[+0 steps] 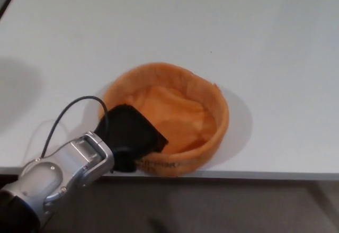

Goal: A soft plate is kept in the center of the table close to the robot and the robot uses its left hand to pick up the plate, turns it upside down and places it back on the table

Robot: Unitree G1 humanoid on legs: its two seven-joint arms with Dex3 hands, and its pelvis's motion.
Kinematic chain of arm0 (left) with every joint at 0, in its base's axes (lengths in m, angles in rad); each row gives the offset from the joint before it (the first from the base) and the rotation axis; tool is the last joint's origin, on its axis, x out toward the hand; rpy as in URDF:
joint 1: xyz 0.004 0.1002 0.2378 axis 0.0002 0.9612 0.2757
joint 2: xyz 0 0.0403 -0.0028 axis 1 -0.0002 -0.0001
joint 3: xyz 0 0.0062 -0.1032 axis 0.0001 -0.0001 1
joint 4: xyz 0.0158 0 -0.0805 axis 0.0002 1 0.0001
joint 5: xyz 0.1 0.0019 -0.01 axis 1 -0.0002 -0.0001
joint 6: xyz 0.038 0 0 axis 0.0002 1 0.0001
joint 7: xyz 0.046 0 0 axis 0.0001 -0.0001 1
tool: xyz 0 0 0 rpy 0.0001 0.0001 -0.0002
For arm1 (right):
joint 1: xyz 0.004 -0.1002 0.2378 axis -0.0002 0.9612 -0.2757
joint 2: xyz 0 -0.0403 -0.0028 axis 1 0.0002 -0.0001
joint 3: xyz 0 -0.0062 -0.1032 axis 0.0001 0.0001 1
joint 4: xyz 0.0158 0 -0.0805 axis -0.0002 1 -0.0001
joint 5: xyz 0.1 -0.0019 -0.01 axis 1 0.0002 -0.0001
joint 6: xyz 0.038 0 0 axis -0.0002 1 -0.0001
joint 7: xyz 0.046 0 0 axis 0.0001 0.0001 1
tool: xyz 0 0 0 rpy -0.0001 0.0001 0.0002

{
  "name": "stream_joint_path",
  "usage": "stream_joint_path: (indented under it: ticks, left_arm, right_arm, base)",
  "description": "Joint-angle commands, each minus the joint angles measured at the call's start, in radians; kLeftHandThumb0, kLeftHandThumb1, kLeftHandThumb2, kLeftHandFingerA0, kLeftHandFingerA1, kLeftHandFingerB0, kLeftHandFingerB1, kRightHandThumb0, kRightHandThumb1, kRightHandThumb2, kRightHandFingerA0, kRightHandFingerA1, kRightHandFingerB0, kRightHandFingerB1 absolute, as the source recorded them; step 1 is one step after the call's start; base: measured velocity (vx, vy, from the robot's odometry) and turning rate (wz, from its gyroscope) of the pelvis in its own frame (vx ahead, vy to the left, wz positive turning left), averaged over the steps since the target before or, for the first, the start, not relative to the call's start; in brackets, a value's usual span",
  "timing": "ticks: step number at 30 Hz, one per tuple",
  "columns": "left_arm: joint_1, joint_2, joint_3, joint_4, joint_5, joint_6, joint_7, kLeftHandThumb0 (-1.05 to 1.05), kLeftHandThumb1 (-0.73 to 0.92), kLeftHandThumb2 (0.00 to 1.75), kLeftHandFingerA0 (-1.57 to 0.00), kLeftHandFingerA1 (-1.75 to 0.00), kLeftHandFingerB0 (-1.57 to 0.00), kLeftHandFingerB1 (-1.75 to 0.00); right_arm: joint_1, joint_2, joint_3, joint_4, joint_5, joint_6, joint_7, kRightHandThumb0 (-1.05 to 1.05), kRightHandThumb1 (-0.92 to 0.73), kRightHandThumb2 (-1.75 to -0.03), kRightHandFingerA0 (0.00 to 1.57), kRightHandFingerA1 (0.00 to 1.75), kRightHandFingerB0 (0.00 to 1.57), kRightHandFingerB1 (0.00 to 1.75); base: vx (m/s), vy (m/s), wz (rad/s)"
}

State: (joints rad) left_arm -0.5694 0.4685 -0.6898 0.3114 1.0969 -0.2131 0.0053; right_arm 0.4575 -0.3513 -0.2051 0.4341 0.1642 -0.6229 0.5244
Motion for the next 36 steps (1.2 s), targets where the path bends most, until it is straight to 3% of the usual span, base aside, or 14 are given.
stream_joint_path:
  ticks: [1,2,3,4,9,10,13,14,15,16,18,19,26,36]
  left_arm:
    - [-0.015,0.043,0.014,-0.005,0.087,0.035,0.083,-0.23,0.5,0.58,-0.98,-1.64,-0.94,-0.75]
    - [-0.014,0.045,0.015,-0.002,0.086,0.03,0.09,-0.23,0.5,0.58,-0.98,-1.64,-0.94,-0.75]
    - [-0.006,0.037,0.015,0.001,0.091,0.038,0.114,-0.24,0.49,0.58,-0.98,-1.65,-0.93,-0.82]
    - [-0.002,0.039,0.014,-0.001,0.098,0.04,0.119,-0.28,0.5,0.58,-0.99,-1.66,-0.94,-0.75]
    - [0.016,0.048,0.021,0.0,0.099,0.033,0.139,-0.31,0.5,0.6,-0.95,-1.65,-0.92,-0.74]
    - [0.01,0.047,0.015,0.004,0.111,0.034,0.139,-0.32,0.51,0.61,-0.95,-1.65,-0.92,-0.76]
    - [0.005,0.044,0.025,0.005,0.082,0.008,0.134,-0.37,0.52,0.61,-0.98,-1.67,-0.92,-0.82]
    - [0.003,0.041,0.032,0.01,0.065,-0.004,0.141,-0.33,0.36,0.84,-1.27,-1.35,-0.9,-0.94]
    - [0.003,0.035,0.041,0.016,0.045,-0.015,0.152,-0.33,0.36,0.84,-1.27,-1.35,-0.9,-0.94]
    - [0.001,0.02,0.082,0.013,-0.054,-0.053,0.105,-0.41,0.4,0.83,-1.21,-1.42,-0.99,-1.3]
    - [0.003,0.016,0.093,0.014,-0.064,-0.063,0.098,-0.41,0.4,0.83,-1.21,-1.42,-0.99,-1.3]
    - [0.006,-0.001,0.131,0.005,-0.157,-0.087,0.054,-0.34,0.62,0.59,-0.88,-1.75,-0.72,-1.75]
    - [0.062,-0.134,0.309,-0.116,-0.672,0.046,-0.338,-0.23,0.6,0.57,-0.87,-1.72,-0.79,-1.53]
    - [0.122,-0.351,0.484,-0.233,-1.015,0.379,-0.49,-0.26,0.63,0.58,-0.89,-1.75,-0.71,-1.75]
  right_arm:
    - [0.006,-0.027,-0.006,0.021,-0.007,-0.012,0.006,-0.67,-0.81,-0.65,0.55,0.48,0.31,0.31]
    - [0.008,-0.026,-0.005,0.023,-0.001,-0.016,0.011,-0.67,-0.81,-0.65,0.55,0.48,0.31,0.31]
    - [0.017,-0.03,-0.009,0.02,-0.003,-0.013,0.007,-0.71,-0.66,-1.0,0.48,0.59,0.24,0.47]
    - [0.02,-0.029,-0.01,0.017,0.006,-0.008,0.014,-0.67,-0.8,-0.64,0.55,0.49,0.31,0.3]
    - [0.019,-0.027,-0.006,0.021,0.007,-0.009,0.023,-0.68,-0.82,-0.65,0.54,0.47,0.3,0.31]
    - [0.022,-0.027,-0.005,0.018,0.003,-0.007,0.021,-0.72,-0.68,-1.0,0.47,0.59,0.22,0.45]
    - [0.024,-0.023,-0.008,0.012,0.02,0.003,0.031,-0.64,-0.81,-0.65,0.56,0.49,0.3,0.3]
    - [0.024,-0.022,-0.009,0.015,0.015,-0.003,0.027,-0.65,-0.82,-0.65,0.57,0.48,0.3,0.3]
    - [0.024,-0.021,-0.01,0.019,0.006,-0.013,0.018,-0.65,-0.82,-0.65,0.57,0.48,0.3,0.3]
    - [0.022,-0.021,-0.009,0.017,0.012,-0.007,0.024,-0.65,-0.82,-0.65,0.57,0.49,0.3,0.3]
    - [0.02,-0.022,-0.01,0.016,0.013,-0.006,0.026,-0.65,-0.82,-0.65,0.57,0.49,0.3,0.3]
    - [0.021,-0.023,-0.008,0.01,0.008,0.0,0.021,-0.66,-0.83,-0.65,0.56,0.48,0.3,0.3]
    - [0.012,-0.027,-0.007,-0.003,-0.008,0.017,0.006,-0.61,-0.86,-0.66,0.56,0.49,0.32,0.31]
    - [0.008,-0.03,-0.003,-0.008,-0.039,0.037,-0.021,-0.62,-0.86,-0.66,0.59,0.5,0.33,0.31]
  base:
    - [0.0,0.0,0.0]
    - [0.0,0.0,0.0]
    - [0.0,0.0,0.0]
    - [0.0,0.0,0.0]
    - [0.0,0.0,0.0]
    - [0.0,0.0,0.0]
    - [0.0,0.0,0.0]
    - [0.0,0.0,0.0]
    - [0.0,0.0,0.0]
    - [0.0,0.0,0.0]
    - [0.0,0.0,0.0]
    - [0.0,0.0,0.0]
    - [0.0,0.0,0.0]
    - [0.0,0.0,0.0]
